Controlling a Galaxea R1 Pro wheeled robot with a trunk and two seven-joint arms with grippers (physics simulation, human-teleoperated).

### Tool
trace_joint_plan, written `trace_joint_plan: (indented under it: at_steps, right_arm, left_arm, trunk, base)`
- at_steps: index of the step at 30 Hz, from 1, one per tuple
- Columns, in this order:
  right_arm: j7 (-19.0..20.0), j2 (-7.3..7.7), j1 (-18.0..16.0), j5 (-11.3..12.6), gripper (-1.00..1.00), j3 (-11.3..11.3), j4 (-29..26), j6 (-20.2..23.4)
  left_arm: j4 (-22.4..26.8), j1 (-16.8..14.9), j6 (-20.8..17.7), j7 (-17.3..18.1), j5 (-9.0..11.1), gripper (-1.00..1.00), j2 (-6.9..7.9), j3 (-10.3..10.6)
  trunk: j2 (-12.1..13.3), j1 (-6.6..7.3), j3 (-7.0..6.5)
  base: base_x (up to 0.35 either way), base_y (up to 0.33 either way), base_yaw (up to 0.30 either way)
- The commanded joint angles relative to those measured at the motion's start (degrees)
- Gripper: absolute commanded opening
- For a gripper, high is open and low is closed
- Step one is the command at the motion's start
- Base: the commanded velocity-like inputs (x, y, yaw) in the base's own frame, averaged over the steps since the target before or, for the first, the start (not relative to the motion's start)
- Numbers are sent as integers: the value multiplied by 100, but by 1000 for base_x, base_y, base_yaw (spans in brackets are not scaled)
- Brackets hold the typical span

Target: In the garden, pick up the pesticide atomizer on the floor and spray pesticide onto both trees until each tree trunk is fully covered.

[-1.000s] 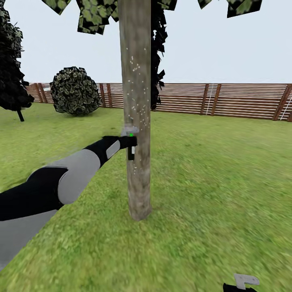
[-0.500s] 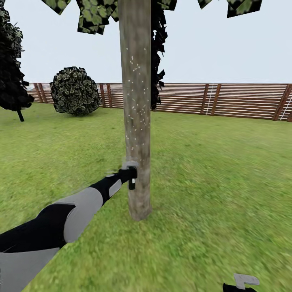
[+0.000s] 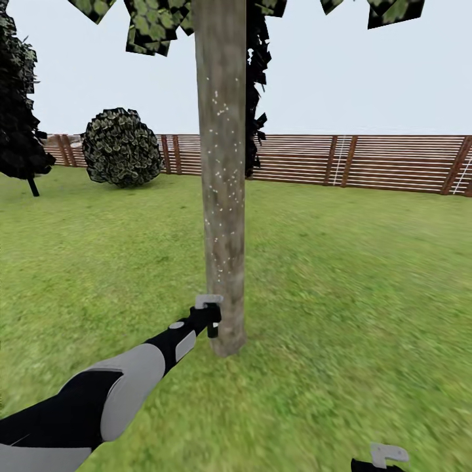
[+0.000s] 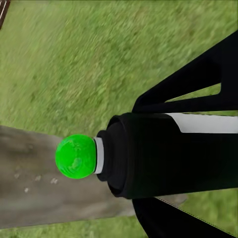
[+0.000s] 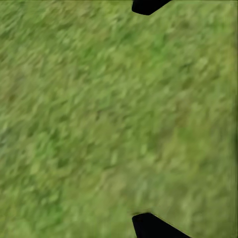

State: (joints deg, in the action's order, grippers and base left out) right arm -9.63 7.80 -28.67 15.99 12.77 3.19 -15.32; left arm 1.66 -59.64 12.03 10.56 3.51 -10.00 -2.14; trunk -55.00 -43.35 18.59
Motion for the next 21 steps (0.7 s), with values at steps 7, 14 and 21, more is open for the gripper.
trace_joint_plan:
  at_steps: [7, 14, 21]
  right_arm:
    - [5, -41, 323, 1, 100, 5, -2, -23]
    - [5, -68, 343, 1, 100, 6, -2, -24]
    - [5, -111, 344, 1, 100, 7, -2, -24]
  left_arm:
    - [9, 13, 35, -9, 1, -100, 0, -13]
    - [9, 14, 29, -10, 3, -100, 0, -14]
    - [15, 14, 19, -10, 6, -100, 0, -14]
  trunk:
    - [0, 0, 0]
    - [0, 0, 0]
    - [0, 0, 0]
  base:
    - [62, 321, 0]
    - [39, 348, 0]
    - [94, 350, -158]
